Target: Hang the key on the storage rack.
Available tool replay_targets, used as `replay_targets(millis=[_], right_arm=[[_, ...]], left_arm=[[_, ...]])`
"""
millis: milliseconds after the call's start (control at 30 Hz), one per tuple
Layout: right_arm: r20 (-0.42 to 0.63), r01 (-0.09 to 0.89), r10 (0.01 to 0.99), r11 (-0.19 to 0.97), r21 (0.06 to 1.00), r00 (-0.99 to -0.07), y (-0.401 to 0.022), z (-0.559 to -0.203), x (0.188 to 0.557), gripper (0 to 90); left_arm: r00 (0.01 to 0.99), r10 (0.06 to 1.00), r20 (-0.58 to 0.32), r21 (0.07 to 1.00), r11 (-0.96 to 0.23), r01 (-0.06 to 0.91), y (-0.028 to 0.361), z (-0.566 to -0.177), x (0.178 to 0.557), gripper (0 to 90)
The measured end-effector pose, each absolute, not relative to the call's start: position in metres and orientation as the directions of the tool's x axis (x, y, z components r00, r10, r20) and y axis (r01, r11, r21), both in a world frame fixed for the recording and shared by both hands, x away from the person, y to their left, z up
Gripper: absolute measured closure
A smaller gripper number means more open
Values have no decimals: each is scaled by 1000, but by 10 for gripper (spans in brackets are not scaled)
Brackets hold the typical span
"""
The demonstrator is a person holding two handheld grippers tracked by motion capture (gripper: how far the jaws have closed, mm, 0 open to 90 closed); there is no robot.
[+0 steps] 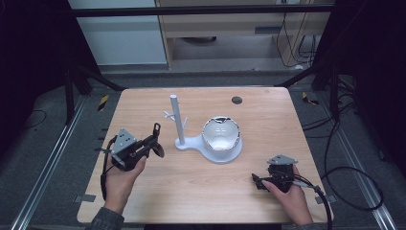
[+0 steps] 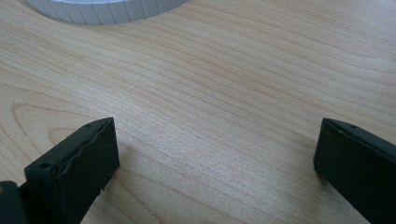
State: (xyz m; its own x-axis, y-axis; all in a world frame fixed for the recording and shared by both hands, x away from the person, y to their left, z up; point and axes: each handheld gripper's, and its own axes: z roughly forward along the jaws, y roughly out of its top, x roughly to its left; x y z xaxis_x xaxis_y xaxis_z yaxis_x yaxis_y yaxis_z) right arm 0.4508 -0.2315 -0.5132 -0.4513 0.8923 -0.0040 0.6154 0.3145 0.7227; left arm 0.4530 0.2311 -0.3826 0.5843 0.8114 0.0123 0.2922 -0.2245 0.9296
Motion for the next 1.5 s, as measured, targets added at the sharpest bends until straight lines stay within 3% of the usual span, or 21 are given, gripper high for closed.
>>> replay_targets(millis=[1500], right_arm=[[-4,614,891,317,723,-455,-231,-513,450,5]], left_arm=[[580,814,5,924,-225,308,206,-374,486,805]])
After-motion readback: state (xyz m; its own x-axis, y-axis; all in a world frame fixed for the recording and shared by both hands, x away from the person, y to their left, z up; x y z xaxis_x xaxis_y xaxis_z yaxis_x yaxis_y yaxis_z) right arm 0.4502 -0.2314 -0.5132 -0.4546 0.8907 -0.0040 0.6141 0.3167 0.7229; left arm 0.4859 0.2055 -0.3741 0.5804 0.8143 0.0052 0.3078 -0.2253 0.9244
